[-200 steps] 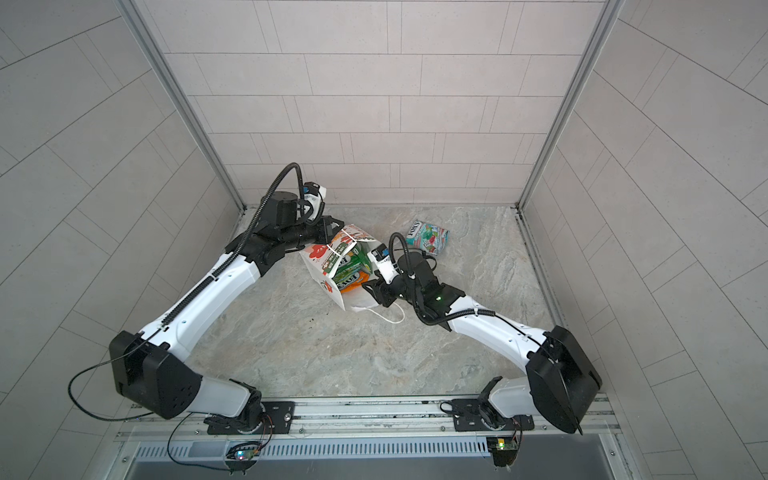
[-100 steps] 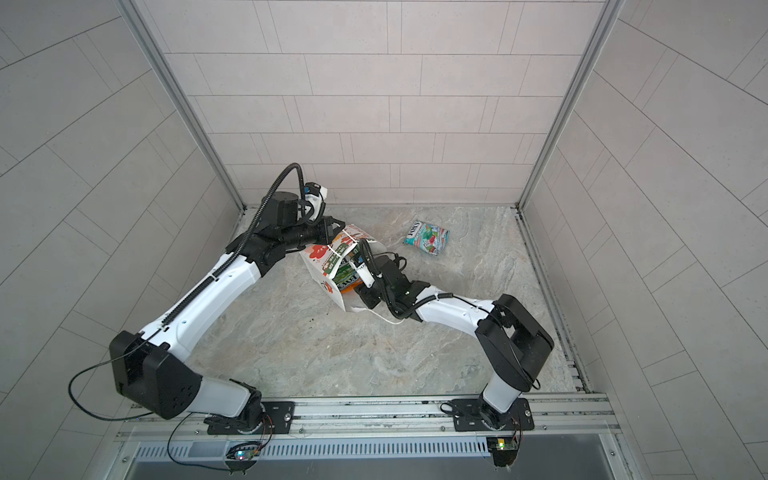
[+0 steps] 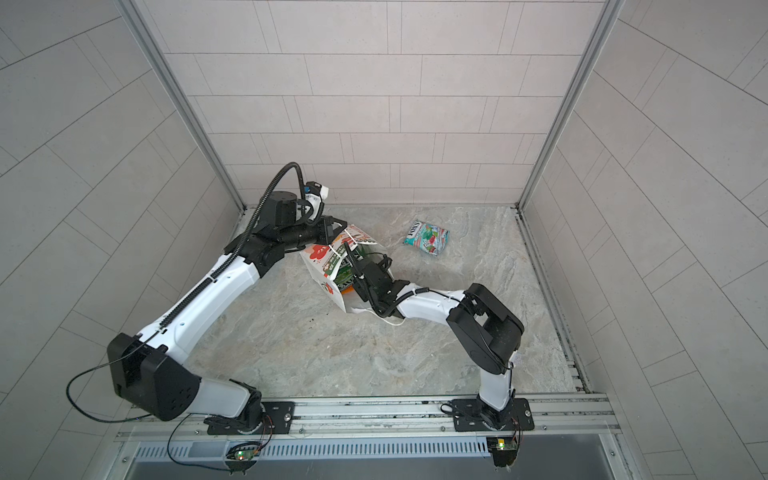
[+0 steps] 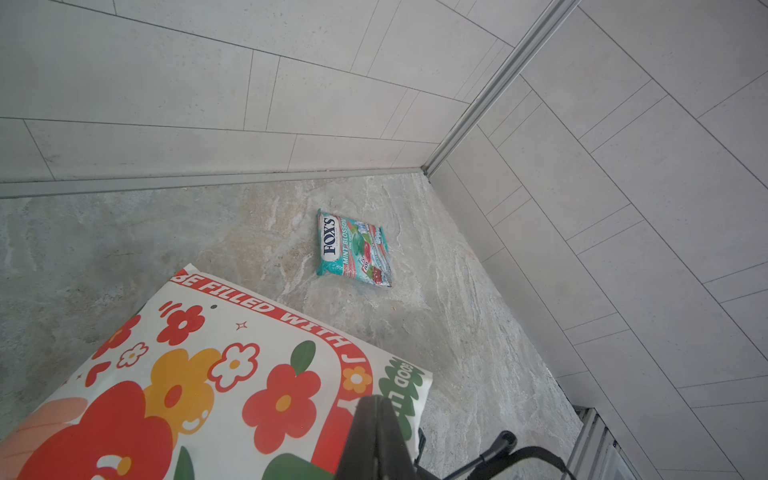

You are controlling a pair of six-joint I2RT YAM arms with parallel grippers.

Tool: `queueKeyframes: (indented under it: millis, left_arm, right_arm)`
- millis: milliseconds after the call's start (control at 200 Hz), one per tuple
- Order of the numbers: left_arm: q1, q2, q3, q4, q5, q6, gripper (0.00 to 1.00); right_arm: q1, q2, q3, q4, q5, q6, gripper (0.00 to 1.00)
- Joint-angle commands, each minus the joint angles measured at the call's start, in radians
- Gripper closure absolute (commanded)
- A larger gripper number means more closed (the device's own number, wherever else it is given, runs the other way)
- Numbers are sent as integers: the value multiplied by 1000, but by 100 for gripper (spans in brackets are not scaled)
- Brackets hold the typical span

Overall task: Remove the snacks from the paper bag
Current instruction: 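Lower the right gripper into the bag and close on the green Spring Tea packet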

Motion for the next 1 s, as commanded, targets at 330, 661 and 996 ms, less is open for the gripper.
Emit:
queueKeyframes:
  millis: [330, 661, 996]
  left_arm:
    - [-6, -46, -3, 54, 39, 1, 100]
    - [-9, -49, -4, 55, 50, 4, 100]
    - [-11, -51, -5, 55, 47, 11, 100]
  right_arm:
    - [-13, 110, 93, 71, 152, -89, 65]
    - [-56, 186, 175, 38, 31, -56, 63]
    - [-93, 246, 252, 22, -43, -34, 50]
